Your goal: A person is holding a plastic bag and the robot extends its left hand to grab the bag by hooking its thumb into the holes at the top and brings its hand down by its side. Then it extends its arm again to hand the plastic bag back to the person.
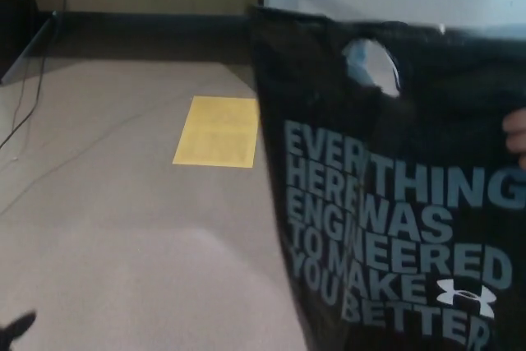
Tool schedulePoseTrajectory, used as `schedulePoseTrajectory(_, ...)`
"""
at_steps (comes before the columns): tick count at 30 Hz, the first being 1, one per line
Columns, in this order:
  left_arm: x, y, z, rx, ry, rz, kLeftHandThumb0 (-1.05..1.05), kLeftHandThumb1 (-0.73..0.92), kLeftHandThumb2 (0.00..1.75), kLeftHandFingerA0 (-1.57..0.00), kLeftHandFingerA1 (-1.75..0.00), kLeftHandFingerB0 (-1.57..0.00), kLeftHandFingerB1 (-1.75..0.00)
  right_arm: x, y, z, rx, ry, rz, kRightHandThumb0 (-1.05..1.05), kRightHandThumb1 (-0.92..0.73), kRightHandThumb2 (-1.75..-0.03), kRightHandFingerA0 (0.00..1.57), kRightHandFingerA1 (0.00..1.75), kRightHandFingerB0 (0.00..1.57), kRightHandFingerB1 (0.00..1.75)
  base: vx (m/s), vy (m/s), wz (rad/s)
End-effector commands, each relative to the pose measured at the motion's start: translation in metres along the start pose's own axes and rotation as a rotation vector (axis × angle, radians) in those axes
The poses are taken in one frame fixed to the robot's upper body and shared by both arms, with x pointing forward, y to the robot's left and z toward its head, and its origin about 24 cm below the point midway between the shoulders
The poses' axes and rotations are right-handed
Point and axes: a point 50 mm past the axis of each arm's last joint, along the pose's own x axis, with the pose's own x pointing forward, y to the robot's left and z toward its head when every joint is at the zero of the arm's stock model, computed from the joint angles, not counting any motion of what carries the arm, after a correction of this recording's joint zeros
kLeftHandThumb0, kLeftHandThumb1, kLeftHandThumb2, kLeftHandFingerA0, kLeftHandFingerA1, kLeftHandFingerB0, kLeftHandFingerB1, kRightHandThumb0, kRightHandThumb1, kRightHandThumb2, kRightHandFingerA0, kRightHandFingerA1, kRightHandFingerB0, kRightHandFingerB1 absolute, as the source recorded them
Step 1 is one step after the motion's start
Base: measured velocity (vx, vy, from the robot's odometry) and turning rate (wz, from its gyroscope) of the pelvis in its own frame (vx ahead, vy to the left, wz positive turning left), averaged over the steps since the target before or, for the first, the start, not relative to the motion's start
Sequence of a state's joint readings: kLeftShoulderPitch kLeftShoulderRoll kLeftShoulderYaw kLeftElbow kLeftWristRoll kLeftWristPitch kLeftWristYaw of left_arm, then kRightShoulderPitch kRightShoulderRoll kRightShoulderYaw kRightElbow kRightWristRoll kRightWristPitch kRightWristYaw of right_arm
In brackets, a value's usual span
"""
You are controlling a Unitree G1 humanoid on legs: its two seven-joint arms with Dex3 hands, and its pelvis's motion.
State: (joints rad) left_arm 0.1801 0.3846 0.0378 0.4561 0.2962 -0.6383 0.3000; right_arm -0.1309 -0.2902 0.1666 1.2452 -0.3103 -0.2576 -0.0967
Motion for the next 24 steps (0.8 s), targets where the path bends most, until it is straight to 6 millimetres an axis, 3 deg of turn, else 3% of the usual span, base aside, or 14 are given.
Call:
schedulePoseTrajectory(1,0.023,0.039,0.111,0.034,-0.491,0.16,-0.48,0.36,0.61,-0.08,-0.38,-0.11,-0.29,0.0,-0.008,-0.004,-0.014,0.014,-0.007,-0.33,-0.66,-0.6,0.74,0.48,0.56,0.4,0.0,0.0,0.0)
schedulePoseTrajectory(2,0.03,0.045,0.133,0.062,-0.582,0.194,-0.5,0.35,0.63,-0.07,-0.36,-0.12,-0.26,0.0,-0.008,-0.003,-0.017,0.011,-0.004,-0.32,-0.67,-0.61,0.74,0.48,0.55,0.4,0.0,0.0,0.0)
schedulePoseTrajectory(4,0.035,0.05,0.156,0.092,-0.654,0.226,-0.51,0.34,0.66,-0.08,-0.32,-0.09,-0.24,0.0,-0.007,-0.004,-0.011,0.011,-0.003,-0.32,-0.66,-0.6,0.73,0.47,0.56,0.4,0.0,0.0,0.0)
schedulePoseTrajectory(8,0.041,0.056,0.182,0.121,-0.734,0.275,-0.57,0.37,0.71,-0.06,-0.36,-0.08,-0.23,0.0,-0.006,-0.004,-0.028,0.015,-0.003,-0.34,-0.67,-0.61,0.73,0.47,0.56,0.39,0.0,0.0,0.0)
schedulePoseTrajectory(10,0.046,0.058,0.201,0.133,-0.783,0.283,-0.58,0.36,0.75,-0.02,-0.27,-0.06,-0.23,-0.001,-0.006,-0.005,-0.027,0.014,-0.002,-0.33,-0.67,-0.6,0.73,0.46,0.56,0.39,0.0,0.0,0.0)
schedulePoseTrajectory(13,0.048,0.059,0.215,0.125,-0.815,0.277,-0.58,0.37,0.73,-0.04,-0.23,-0.05,-0.23,-0.001,-0.006,-0.005,-0.027,0.02,0.001,-0.34,-0.67,-0.61,0.73,0.46,0.56,0.39,0.0,0.0,0.0)
schedulePoseTrajectory(14,0.049,0.059,0.22,0.123,-0.825,0.277,-0.56,0.45,0.55,-0.04,-0.24,-0.06,-0.23,-0.001,-0.006,-0.005,-0.017,0.016,-0.003,-0.32,-0.66,-0.6,0.73,0.47,0.57,0.4,0.0,0.0,0.0)
schedulePoseTrajectory(15,0.048,0.059,0.223,0.126,-0.834,0.276,-0.57,0.36,0.75,-0.02,-0.24,-0.03,-0.24,-0.002,-0.003,-0.007,-0.018,0.017,0.002,-0.33,-0.67,-0.61,0.73,0.47,0.57,0.39,0.0,0.0,0.0)
schedulePoseTrajectory(16,0.047,0.058,0.226,0.13,-0.841,0.274,-0.57,0.36,0.75,-0.02,-0.24,-0.03,-0.24,-0.003,0.0,-0.01,-0.024,0.022,0.01,-0.33,-0.67,-0.61,0.73,0.47,0.57,0.39,0.0,0.0,0.0)
schedulePoseTrajectory(17,0.047,0.059,0.232,0.143,-0.857,0.282,-0.59,0.38,0.75,-0.05,-0.2,-0.04,-0.25,-0.003,0.0,-0.01,-0.027,0.023,0.011,-0.39,-0.57,-0.8,0.65,0.57,0.52,0.51,0.0,0.0,0.0)
schedulePoseTrajectory(18,0.048,0.059,0.239,0.153,-0.883,0.295,-0.56,0.36,0.75,-0.03,-0.27,-0.04,-0.23,-0.003,0.0,-0.01,-0.021,0.024,0.011,-0.34,-0.67,-0.6,0.72,0.45,0.56,0.39,0.0,0.0,0.0)
schedulePoseTrajectory(22,0.052,0.054,0.258,0.16,-0.935,0.32,-0.66,0.41,0.74,-0.08,-0.24,-0.1,-0.19,-0.004,-0.001,-0.011,-0.019,0.025,0.002,-0.34,-0.66,-0.6,0.72,0.45,0.57,0.39,0.0,0.0,0.0)
schedulePoseTrajectory(23,0.052,0.053,0.261,0.151,-0.938,0.312,-0.59,0.44,0.57,-0.06,-0.26,-0.06,-0.23,-0.003,-0.002,-0.01,-0.02,0.023,0.0,-0.33,-0.65,-0.6,0.73,0.46,0.57,0.39,0.0,0.0,0.0)
schedulePoseTrajectory(24,0.053,0.052,0.263,0.146,-0.939,0.307,-0.64,0.4,0.74,-0.05,-0.32,-0.07,-0.22,-0.003,-0.002,-0.01,-0.022,0.023,-0.001,-0.33,-0.65,-0.61,0.73,0.47,0.56,0.39,0.0,0.0,0.0)
